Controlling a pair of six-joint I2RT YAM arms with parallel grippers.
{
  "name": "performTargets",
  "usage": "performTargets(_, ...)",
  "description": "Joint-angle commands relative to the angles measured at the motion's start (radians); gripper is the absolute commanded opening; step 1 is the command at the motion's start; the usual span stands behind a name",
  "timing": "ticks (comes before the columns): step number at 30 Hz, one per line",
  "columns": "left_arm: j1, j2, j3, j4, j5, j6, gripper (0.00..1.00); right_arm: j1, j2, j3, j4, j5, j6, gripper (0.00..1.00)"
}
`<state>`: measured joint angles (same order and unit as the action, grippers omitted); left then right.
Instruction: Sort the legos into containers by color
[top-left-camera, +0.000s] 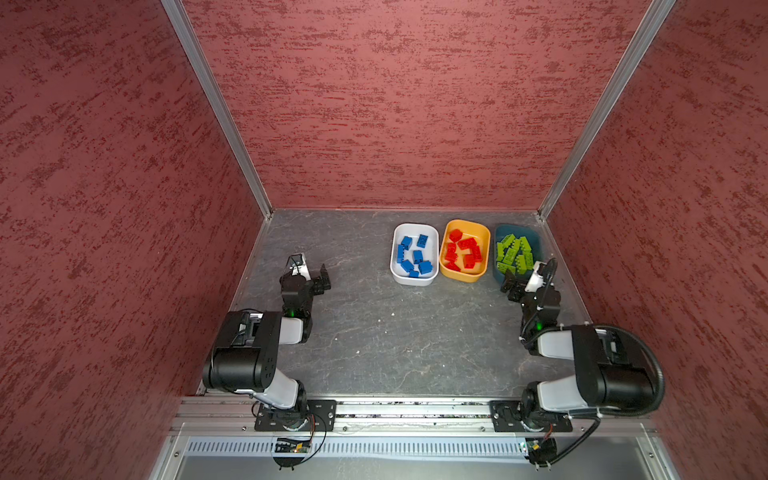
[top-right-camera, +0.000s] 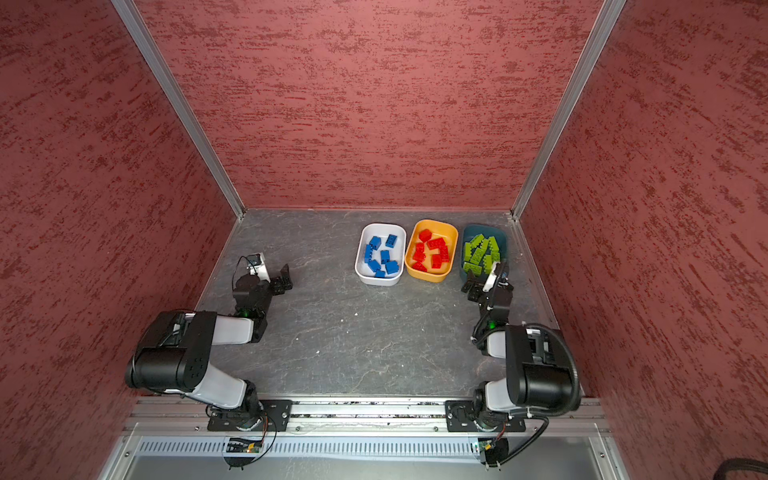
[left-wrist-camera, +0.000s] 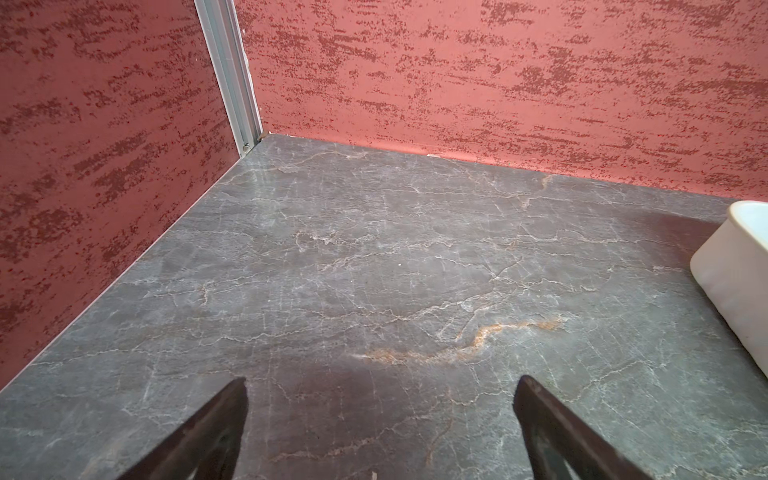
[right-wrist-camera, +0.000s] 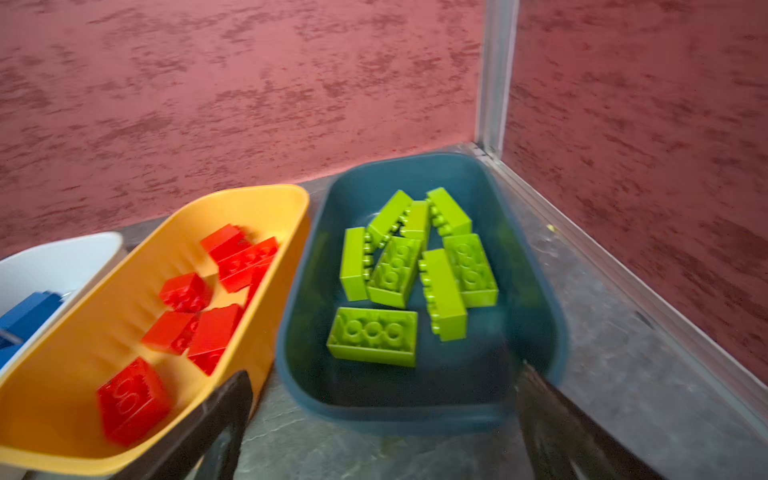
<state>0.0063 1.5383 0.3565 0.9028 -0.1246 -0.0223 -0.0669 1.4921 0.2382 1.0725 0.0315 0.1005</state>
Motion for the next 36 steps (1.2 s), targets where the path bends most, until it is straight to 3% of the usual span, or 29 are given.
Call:
performTargets(1,0.006,-0.006,0.006,0.023,0.005,-0.007,0.99,0.057,0.062,-0.015,0.209,0.056,-0.120,0.99)
performTargets(3,0.006,-0.003,0.005,0.026,0.004,-0.007,0.99,0.054,0.049,0.025,0.103,0.063,-0.103,0.99)
performTargets(7,0.005,-0.003,0.005,0.027,0.003,-0.007,0.99,0.015,0.054,0.051,0.065,0.068,-0.057,0.99)
performTargets(8,0.006,-0.003,0.004,0.027,0.003,-0.007,0.99,0.011,0.053,0.052,0.059,0.044,-0.058,0.99)
performTargets(9,0.006,-0.003,0.004,0.027,0.003,-0.008,0.99,-0.002,0.052,0.055,0.051,-0.065,-0.082,0.99)
performTargets(11,0.004,-0.003,0.004,0.027,0.003,-0.008,0.99,-0.022,0.052,0.050,0.062,-0.116,-0.074,0.99)
performTargets(36,0.005,-0.003,0.004,0.027,0.003,-0.007,1.00,-0.021,0.050,0.049,0.062,-0.111,-0.076,0.99)
